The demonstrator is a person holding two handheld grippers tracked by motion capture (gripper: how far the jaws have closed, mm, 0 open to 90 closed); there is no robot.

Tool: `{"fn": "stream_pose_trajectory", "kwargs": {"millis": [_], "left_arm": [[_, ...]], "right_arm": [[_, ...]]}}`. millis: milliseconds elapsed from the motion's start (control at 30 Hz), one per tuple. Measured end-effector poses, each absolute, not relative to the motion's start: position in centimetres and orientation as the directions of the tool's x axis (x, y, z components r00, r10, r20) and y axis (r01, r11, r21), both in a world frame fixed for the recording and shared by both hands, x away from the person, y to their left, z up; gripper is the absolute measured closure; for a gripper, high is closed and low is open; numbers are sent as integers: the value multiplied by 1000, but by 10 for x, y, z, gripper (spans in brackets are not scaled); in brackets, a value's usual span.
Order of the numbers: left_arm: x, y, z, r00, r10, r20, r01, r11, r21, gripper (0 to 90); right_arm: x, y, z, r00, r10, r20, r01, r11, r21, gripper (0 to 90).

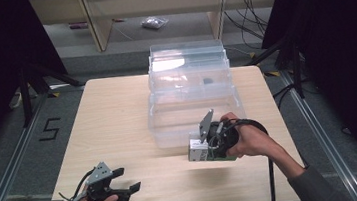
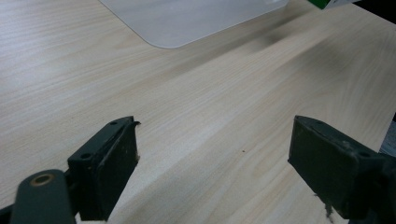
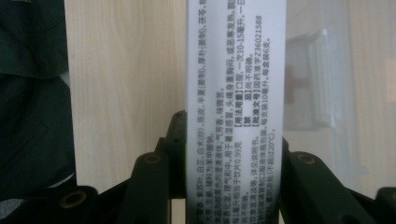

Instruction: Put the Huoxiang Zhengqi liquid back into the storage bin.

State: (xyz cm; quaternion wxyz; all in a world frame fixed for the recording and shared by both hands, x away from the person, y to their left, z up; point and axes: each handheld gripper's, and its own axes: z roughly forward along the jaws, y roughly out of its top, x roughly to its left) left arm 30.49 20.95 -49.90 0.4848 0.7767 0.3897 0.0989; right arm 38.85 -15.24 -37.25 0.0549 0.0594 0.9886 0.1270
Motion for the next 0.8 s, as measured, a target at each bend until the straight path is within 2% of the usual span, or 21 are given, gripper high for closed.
{"fn": "stream_pose_trajectory", "kwargs": {"millis": [167,267,333,367,433,467,600,633,800], "left_arm": [[305,209,-499,678,701,-222,507,-228,831,149],[305,209,-499,675,705,-219,510,-231,829,149],[306,209,-500,678,701,-222,509,-229,830,149],[306,209,-499,674,705,-220,508,-226,831,149],[305,209,-500,672,707,-221,506,-220,834,149],[306,209,-499,674,706,-220,506,-223,833,149],[306,209,-499,680,700,-221,507,-230,831,149],[306,209,-499,679,700,-221,506,-228,832,149],[306,210,-499,679,701,-218,509,-235,828,149]], "right_arm": [[389,-162,-358,-985,126,-120,93,963,255,651],[389,-167,-351,-978,165,-125,129,959,254,651],[392,-170,-347,-981,136,-134,97,960,263,651],[393,-173,-342,-978,162,-134,122,956,267,651],[395,-174,-339,-980,142,-141,99,958,270,651],[395,-175,-336,-974,176,-140,134,954,268,651],[404,-177,-327,-974,164,-157,119,957,263,651],[406,-178,-323,-970,188,-156,143,954,264,651],[415,-179,-315,-971,159,-176,109,959,263,651]]}}
